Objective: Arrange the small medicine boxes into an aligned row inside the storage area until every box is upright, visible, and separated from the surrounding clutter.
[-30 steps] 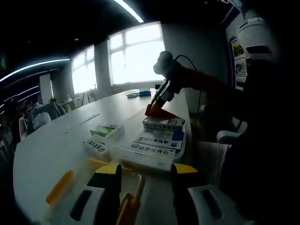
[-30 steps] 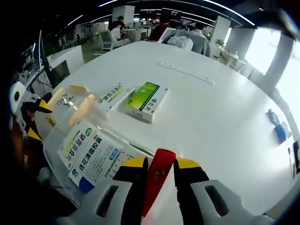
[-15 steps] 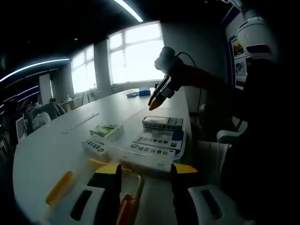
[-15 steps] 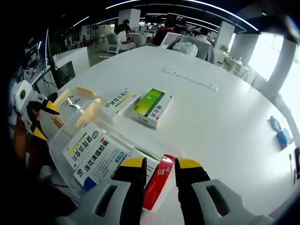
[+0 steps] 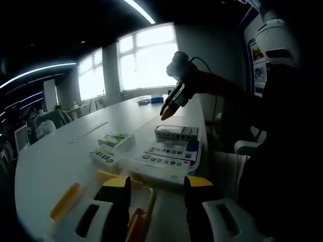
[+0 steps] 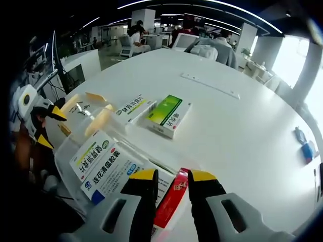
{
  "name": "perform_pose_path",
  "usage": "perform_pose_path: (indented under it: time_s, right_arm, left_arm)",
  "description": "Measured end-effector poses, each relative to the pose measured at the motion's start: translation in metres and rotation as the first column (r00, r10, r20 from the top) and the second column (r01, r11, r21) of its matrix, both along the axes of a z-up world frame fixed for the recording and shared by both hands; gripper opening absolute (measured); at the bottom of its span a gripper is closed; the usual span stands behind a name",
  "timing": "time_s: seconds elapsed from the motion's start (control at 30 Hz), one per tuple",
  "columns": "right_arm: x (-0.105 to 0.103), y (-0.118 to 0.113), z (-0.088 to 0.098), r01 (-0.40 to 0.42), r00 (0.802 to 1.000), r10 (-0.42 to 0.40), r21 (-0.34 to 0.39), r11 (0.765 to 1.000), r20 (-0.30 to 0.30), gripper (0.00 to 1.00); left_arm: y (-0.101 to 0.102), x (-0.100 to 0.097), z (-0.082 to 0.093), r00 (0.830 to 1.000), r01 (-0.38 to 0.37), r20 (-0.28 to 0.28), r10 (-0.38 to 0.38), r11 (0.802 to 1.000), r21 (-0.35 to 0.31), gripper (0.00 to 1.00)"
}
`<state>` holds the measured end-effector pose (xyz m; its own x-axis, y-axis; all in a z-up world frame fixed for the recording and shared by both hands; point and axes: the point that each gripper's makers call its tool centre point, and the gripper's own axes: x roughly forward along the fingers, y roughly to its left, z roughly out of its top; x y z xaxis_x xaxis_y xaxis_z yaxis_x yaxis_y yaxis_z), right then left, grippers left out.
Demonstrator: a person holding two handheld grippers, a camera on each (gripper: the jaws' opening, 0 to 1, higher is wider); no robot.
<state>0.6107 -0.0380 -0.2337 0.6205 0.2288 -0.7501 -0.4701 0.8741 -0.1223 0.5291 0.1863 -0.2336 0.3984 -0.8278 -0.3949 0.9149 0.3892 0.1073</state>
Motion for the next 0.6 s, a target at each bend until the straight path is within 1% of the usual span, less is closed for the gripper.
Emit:
perform_pose_path:
  time_s: [0.43,0.47,0.6]
  right_arm:
    - [-0.0006,0.0061,0.0018,-0.021,1.000,0.021,-0.005,1.000,-0.005,0.24]
    - [0.0066,0.0052,0.0039,-0.028,1.000,0.028,-0.011,1.000,-0.008,0.24]
    - [0.0085,0.0083,0.0050,-0.031,0.999,0.031,-0.010,0.999,-0.016,0.26]
  left_arm:
    - [0.0043,0.0027,0.0000,1.000,-0.018,-0.001,0.018,1.000,-0.002,0.42]
    - [0.0056,0.0026,0.0004,1.000,-0.021,-0.001,0.021,1.000,-0.001,0.42]
    - [0.0084,0.0027,-0.0002,1.000,-0.028,-0.003,0.028,1.000,-0.001,0.42]
